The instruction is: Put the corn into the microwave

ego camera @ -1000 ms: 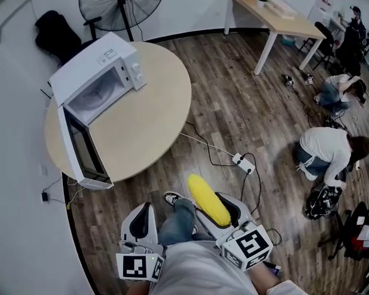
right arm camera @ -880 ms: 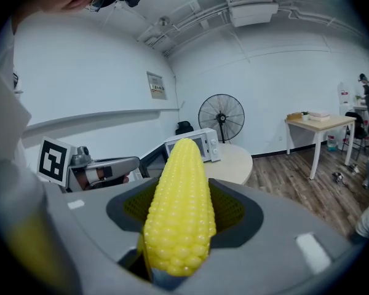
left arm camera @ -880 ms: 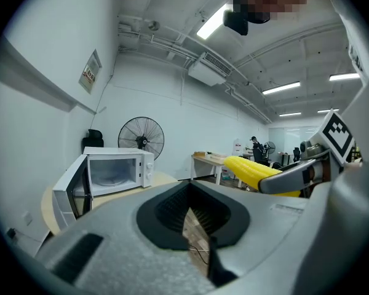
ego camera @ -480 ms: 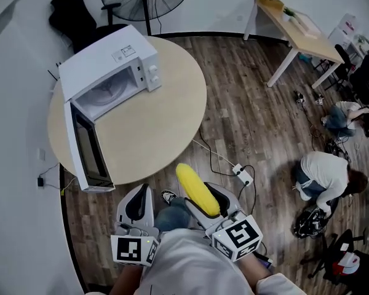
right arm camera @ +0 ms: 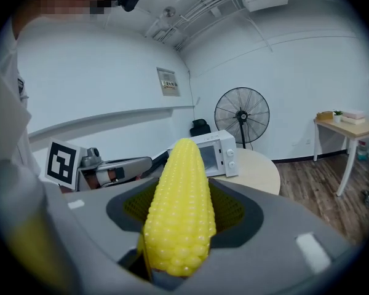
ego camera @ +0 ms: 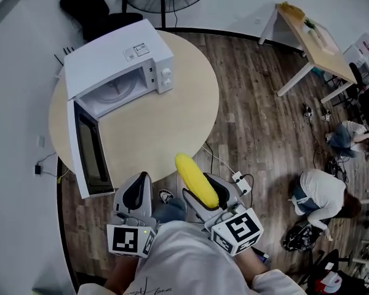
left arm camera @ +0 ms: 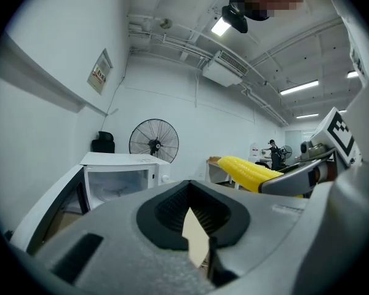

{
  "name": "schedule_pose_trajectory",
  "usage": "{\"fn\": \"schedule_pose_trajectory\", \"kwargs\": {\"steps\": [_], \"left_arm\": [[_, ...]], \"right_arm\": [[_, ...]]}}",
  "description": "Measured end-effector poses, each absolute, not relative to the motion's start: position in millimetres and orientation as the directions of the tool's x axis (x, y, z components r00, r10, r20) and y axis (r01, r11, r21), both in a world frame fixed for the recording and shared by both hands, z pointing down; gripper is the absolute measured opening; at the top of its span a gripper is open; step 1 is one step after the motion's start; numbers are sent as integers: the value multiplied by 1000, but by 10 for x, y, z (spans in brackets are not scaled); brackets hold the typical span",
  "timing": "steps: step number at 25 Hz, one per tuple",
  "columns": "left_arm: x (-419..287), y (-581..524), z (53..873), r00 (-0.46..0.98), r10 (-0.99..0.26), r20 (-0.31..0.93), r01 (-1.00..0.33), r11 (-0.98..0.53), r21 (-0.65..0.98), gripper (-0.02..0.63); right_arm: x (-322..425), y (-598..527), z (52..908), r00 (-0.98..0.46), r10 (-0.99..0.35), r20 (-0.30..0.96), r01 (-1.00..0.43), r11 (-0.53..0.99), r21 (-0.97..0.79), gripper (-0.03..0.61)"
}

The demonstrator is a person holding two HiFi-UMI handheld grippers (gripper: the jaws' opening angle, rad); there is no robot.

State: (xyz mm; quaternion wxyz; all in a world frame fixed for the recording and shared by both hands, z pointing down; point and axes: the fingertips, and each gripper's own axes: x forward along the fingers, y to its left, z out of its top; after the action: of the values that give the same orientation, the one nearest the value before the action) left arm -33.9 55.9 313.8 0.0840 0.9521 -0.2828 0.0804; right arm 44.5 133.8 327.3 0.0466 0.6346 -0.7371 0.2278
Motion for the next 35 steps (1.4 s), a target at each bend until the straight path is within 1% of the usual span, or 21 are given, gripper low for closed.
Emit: {"fn": "schedule_pose_trajectory", "kwargs": {"steps": [7,10,13,18,31,35], "left_arm": [[-339,188,3137,789,-581,199,-607,-786,117,-3],[-356,92,3103,786,-591,183,-616,-774,147,-3],[-352,-30,3076,775,-608,173,-630,-765,135,-3],[-360,-116,2996,783,-601,162,-622,-762,179,-3],[-342,-686,3025,716,-675,175,-697,-700,153,-3],[-294,-797,2954,690,-704,167,-721,-690,71,-3]], "right_arm": [[507,895,3284,-261,-900,349,-943,160,-293,265],[500,768,3303,-292,-891,348,-935,190,-298,265],[517,632,3313,-307,-890,337,-932,210,-296,265],[522,435,3358,-327,-882,341,-924,222,-311,265],[655,-258,3343,-388,-856,342,-910,296,-290,265],[664,-444,3372,-410,-842,350,-902,320,-289,265]]}}
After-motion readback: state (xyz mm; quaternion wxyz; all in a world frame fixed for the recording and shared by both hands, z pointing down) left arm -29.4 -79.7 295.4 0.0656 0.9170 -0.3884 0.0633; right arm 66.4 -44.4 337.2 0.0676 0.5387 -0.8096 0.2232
